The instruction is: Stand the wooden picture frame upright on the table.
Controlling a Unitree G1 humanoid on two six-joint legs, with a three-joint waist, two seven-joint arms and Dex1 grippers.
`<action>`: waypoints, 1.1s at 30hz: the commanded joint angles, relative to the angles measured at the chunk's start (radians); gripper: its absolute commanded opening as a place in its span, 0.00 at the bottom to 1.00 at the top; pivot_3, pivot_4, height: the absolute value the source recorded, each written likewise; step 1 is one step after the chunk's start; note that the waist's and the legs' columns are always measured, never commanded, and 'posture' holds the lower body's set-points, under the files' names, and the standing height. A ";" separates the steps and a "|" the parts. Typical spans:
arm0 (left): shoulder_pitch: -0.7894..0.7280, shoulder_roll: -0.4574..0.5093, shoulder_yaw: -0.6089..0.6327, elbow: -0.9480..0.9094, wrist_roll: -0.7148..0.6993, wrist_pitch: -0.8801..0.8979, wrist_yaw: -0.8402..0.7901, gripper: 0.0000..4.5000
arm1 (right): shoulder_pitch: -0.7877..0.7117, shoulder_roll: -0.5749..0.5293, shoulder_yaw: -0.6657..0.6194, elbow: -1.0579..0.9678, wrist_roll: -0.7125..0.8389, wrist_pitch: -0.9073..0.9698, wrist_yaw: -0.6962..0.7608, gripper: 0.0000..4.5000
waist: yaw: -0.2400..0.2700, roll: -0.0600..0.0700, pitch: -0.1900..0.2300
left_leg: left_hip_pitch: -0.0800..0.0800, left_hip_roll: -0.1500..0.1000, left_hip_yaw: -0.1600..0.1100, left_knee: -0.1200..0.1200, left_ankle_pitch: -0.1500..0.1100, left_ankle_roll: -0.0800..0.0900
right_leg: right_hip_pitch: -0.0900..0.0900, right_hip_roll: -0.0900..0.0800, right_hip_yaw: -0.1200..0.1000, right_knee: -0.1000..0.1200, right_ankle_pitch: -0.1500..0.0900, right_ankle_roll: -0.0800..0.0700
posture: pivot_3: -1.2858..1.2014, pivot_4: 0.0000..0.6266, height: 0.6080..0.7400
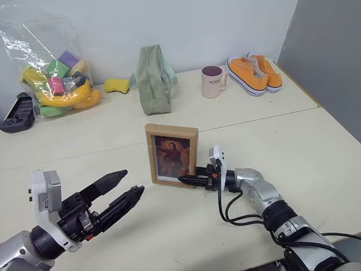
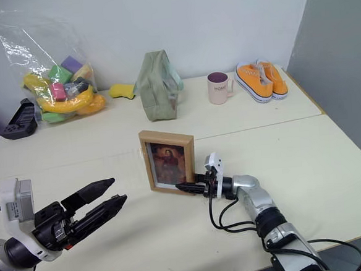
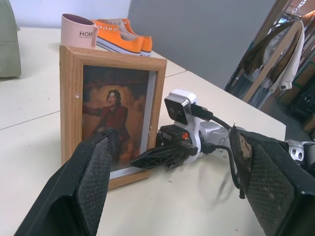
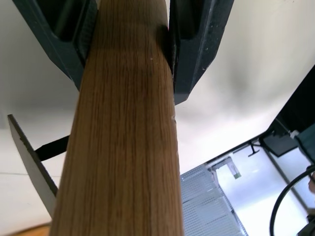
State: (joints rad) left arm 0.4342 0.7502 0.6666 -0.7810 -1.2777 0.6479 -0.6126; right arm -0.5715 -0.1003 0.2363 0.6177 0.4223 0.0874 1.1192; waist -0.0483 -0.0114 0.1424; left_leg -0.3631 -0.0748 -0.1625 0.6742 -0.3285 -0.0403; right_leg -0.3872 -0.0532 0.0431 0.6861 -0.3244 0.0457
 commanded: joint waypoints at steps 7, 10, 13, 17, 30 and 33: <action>-0.019 0.043 0.031 -0.002 -0.057 -0.005 0.029 0.86 | -0.016 0.017 -0.073 -0.016 0.025 0.121 0.049 0.31 | 0.000 0.000 0.000 | 0.000 0.000 0.000 -0.001 0.000 0.000 | 0.000 0.000 0.000 0.000 0.000 0.000 | 0.52 0.24 1.00; -0.030 0.052 0.027 0.006 -0.069 -0.004 0.040 0.86 | -0.012 0.015 -0.082 -0.035 0.036 0.170 0.060 0.31 | 0.000 0.000 0.000 | 0.001 0.000 0.000 -0.001 0.000 0.000 | 0.000 0.000 0.000 0.000 0.000 0.000 | 0.52 0.24 1.00; -0.036 0.058 0.025 0.011 -0.074 -0.004 0.043 0.86 | 0.004 0.007 -0.075 -0.061 0.015 0.143 0.069 0.31 | 0.000 0.000 0.000 | 0.001 0.000 0.000 -0.003 0.000 0.000 | 0.000 0.000 0.000 -0.001 0.000 0.000 | 0.52 0.24 1.00; -0.046 0.064 0.022 0.021 -0.078 -0.002 0.046 0.86 | 0.047 -0.024 -0.028 -0.141 -0.021 0.122 0.111 0.31 | 0.001 0.000 0.000 | 0.001 0.000 0.000 -0.004 0.000 0.000 | 0.000 0.000 0.000 -0.002 0.000 0.000 | 0.52 0.24 1.00; -0.075 0.070 0.003 0.040 -0.075 0.009 0.042 0.86 | 0.068 -0.025 -0.028 -0.165 -0.050 0.142 0.089 0.31 | 0.000 0.000 0.000 | 0.002 0.000 0.000 -0.008 0.000 0.000 | 0.000 0.000 0.000 -0.003 0.000 -0.001 | 0.52 0.24 1.00; -0.073 0.068 0.001 0.039 -0.073 0.012 0.040 0.86 | 0.067 -0.025 -0.033 -0.169 -0.041 0.154 0.090 0.38 | 0.000 0.000 0.000 | 0.002 0.000 0.000 -0.008 0.000 0.000 | 0.000 0.000 0.000 -0.003 0.001 -0.001 | 0.52 0.24 1.00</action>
State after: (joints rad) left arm 0.3647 0.8094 0.6652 -0.7361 -1.3370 0.6639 -0.5697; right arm -0.5001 -0.1324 0.2179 0.4636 0.3736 0.2312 1.2075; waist -0.0484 -0.0115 0.1422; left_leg -0.3613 -0.0746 -0.1626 0.6661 -0.3284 -0.0406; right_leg -0.3875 -0.0537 0.0428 0.6828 -0.3239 0.0449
